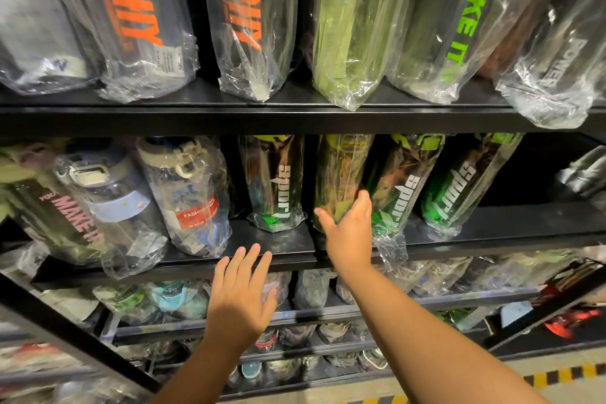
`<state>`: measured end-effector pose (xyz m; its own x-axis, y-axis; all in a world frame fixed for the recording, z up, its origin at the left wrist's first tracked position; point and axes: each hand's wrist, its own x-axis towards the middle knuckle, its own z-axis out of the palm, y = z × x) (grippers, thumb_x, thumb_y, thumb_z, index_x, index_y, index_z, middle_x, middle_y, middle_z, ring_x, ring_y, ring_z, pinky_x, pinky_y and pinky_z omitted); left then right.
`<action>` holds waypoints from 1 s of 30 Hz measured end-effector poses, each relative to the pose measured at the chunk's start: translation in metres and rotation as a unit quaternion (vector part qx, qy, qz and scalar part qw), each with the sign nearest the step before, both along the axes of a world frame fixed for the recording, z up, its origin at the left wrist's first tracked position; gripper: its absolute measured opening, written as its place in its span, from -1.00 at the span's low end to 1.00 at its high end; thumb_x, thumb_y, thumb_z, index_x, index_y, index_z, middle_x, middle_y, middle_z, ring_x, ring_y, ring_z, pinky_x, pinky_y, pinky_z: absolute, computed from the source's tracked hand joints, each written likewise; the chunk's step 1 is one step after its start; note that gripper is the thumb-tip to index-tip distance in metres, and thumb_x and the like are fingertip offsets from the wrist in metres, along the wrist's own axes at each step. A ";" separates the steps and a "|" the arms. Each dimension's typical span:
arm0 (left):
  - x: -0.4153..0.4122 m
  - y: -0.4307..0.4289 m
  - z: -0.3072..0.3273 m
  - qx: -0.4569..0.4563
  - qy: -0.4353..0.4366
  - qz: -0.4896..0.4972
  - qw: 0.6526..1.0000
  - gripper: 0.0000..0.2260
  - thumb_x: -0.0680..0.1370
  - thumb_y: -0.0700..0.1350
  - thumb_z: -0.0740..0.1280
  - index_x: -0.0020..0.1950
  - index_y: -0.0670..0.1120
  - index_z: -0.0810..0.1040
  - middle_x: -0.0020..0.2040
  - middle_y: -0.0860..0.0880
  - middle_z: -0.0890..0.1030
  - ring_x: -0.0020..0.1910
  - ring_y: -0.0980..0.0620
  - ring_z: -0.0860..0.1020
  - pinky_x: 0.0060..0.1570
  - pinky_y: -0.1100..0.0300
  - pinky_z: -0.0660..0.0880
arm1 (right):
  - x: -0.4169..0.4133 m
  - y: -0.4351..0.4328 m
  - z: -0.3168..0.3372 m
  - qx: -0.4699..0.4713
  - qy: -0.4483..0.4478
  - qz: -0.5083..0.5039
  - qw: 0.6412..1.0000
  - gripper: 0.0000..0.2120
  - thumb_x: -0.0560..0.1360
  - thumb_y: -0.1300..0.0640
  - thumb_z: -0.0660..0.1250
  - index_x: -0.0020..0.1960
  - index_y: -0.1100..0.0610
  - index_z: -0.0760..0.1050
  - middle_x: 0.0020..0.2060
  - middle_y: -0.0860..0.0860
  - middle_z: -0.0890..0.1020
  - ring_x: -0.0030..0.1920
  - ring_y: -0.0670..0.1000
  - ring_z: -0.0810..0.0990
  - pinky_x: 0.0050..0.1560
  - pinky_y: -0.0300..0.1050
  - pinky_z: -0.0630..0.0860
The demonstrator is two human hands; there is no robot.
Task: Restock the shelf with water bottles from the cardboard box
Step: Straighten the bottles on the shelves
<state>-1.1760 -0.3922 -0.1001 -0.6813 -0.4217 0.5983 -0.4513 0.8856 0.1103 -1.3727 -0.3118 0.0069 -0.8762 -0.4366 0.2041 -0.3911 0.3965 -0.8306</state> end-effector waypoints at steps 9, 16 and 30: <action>0.003 -0.002 0.003 0.015 -0.017 -0.009 1.000 -0.51 0.62 0.08 0.19 0.45 -0.15 0.49 0.48 -0.16 0.45 0.48 -0.22 0.39 0.44 -0.23 0.29 | -0.002 0.006 -0.005 0.008 -0.056 0.039 0.998 0.00 0.48 -0.11 0.49 0.62 0.19 -0.06 0.60 0.08 0.12 0.58 0.09 0.12 0.50 -0.07 0.18; 0.003 -0.003 0.001 0.008 -0.038 0.007 0.999 -0.49 0.58 0.08 0.28 0.48 -0.11 0.46 0.50 -0.14 0.42 0.50 -0.19 0.36 0.48 -0.20 0.25 | 0.014 0.041 -0.027 -0.004 -0.058 0.059 0.997 -0.12 0.50 -0.06 0.48 0.61 0.11 0.04 0.53 0.03 0.23 0.52 0.04 0.24 0.51 0.04 0.27; 0.006 0.000 0.020 0.037 -0.177 0.034 0.983 -0.42 0.50 0.15 0.20 0.45 -0.11 0.48 0.47 -0.15 0.45 0.47 -0.19 0.39 0.44 -0.17 0.18 | 0.058 -0.040 0.021 0.018 -0.031 0.153 0.988 -0.49 0.50 -0.02 0.48 0.22 0.13 0.24 0.13 -0.01 0.37 0.19 0.02 0.40 0.12 -0.16 0.38</action>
<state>-1.1703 -0.3917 -0.0803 -0.8097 -0.5071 0.2953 -0.5312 0.8472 -0.0016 -1.3146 -0.3519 0.0280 -0.7128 -0.6887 0.1328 -0.4454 0.2982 -0.8442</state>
